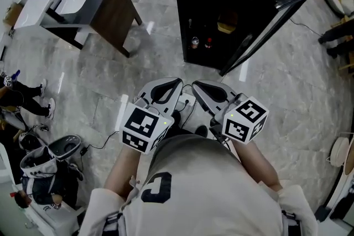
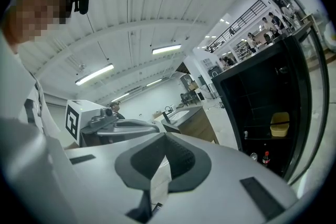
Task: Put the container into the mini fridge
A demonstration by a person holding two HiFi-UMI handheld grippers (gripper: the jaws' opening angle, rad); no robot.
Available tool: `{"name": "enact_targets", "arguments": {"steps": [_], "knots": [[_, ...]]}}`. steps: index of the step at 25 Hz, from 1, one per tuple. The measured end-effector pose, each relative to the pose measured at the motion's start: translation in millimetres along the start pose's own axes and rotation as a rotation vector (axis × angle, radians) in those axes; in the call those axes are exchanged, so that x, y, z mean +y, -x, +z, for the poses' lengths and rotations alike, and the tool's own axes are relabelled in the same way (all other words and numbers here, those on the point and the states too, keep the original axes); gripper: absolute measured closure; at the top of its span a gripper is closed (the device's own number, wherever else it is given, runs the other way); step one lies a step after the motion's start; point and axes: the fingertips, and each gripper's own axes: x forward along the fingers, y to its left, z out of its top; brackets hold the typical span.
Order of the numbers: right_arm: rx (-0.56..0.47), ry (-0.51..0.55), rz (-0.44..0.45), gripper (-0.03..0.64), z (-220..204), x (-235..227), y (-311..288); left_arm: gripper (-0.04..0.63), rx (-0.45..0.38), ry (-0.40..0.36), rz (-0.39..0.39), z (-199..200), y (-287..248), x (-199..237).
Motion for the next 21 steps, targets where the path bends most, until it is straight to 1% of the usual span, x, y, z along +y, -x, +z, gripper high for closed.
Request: {"name": "enact_targets", "arguments": {"steps": [6,13,21], "knots": [[-0.002,-0.004,-0.046,0.588,6.5,-6.9,-17.7,0.539,-0.007,0.002,-0.046,1.7,-5.8,23.4],[-0.019,-0.002,-0.115,0.588,15.5,-13.9,-24.6,0.539,-0.025,-0.027,-0.113,13.1,-14.4,39.0],[-0.026,0.014,-0.148,0.588,19.3,-9.1,-43.4,0.538,-0.036,-0.040,-0.148,13.0,-9.3,60.6]]}}
